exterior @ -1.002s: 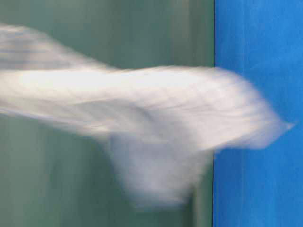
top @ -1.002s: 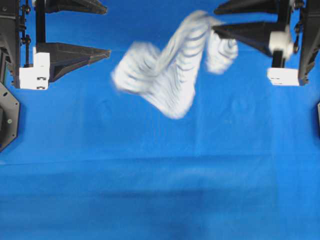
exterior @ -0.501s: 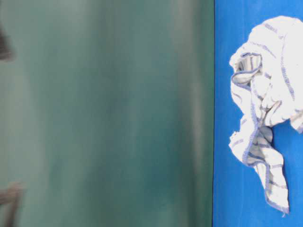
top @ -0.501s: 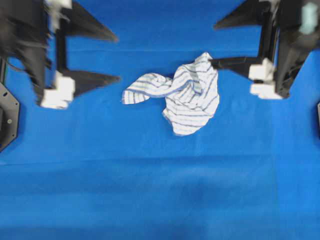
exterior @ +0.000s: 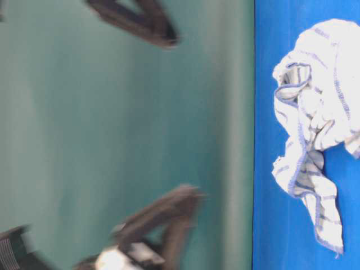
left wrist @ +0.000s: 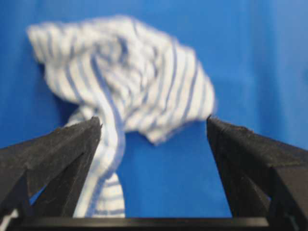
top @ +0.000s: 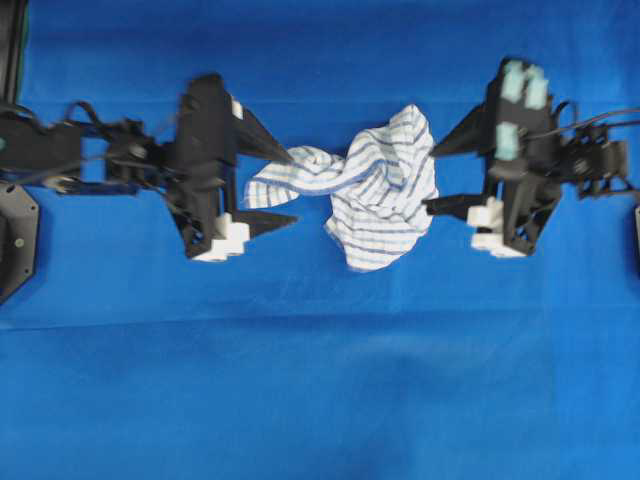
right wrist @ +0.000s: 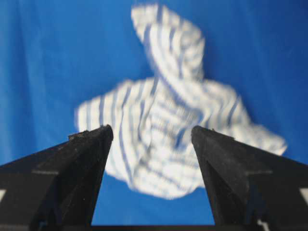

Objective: Lift the towel with both arms.

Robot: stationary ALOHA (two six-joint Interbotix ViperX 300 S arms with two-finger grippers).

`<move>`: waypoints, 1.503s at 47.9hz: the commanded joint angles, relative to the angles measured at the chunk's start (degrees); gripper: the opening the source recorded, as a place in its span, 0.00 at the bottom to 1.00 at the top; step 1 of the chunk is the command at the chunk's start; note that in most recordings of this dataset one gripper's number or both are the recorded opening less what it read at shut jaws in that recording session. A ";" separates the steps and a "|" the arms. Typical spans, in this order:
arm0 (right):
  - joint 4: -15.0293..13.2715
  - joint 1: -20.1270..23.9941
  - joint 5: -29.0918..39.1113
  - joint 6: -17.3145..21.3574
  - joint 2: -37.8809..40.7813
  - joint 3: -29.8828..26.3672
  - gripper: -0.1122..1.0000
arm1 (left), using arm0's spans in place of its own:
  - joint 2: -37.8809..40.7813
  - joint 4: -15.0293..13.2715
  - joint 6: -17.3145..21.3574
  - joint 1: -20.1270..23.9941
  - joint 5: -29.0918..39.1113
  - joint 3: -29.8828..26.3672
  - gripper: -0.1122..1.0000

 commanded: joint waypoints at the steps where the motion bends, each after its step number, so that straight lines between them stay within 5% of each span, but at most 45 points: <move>1: 0.00 0.18 -2.81 0.70 2.72 0.97 0.71 | 3.08 0.09 0.00 0.09 -2.99 0.18 0.92; 25: 0.09 0.18 -16.35 1.85 22.68 1.76 0.71 | 21.09 0.09 0.09 1.49 -14.94 1.76 0.92; 45: 0.09 0.18 -17.67 1.85 25.31 0.70 0.70 | 22.68 0.00 0.00 3.60 -15.38 2.72 0.91; 51: 0.18 0.18 -18.72 1.85 25.31 0.62 0.59 | 22.59 -0.18 -0.09 5.01 -15.12 2.81 0.89; 55: 0.09 0.18 -19.78 1.85 25.31 0.53 0.40 | 22.50 -0.18 -0.09 6.77 -15.03 2.99 0.80; 60: 0.09 0.18 -20.57 1.85 25.31 0.53 0.12 | 22.32 -0.18 -0.09 8.70 -14.94 3.25 0.54; 67: 0.26 0.18 -20.65 1.85 25.22 0.70 0.11 | 22.15 -0.18 0.09 9.14 -14.94 3.52 0.17; 72: 0.26 0.18 -20.65 1.85 25.31 0.53 0.11 | 21.97 -0.18 -0.09 9.14 -14.94 3.78 0.11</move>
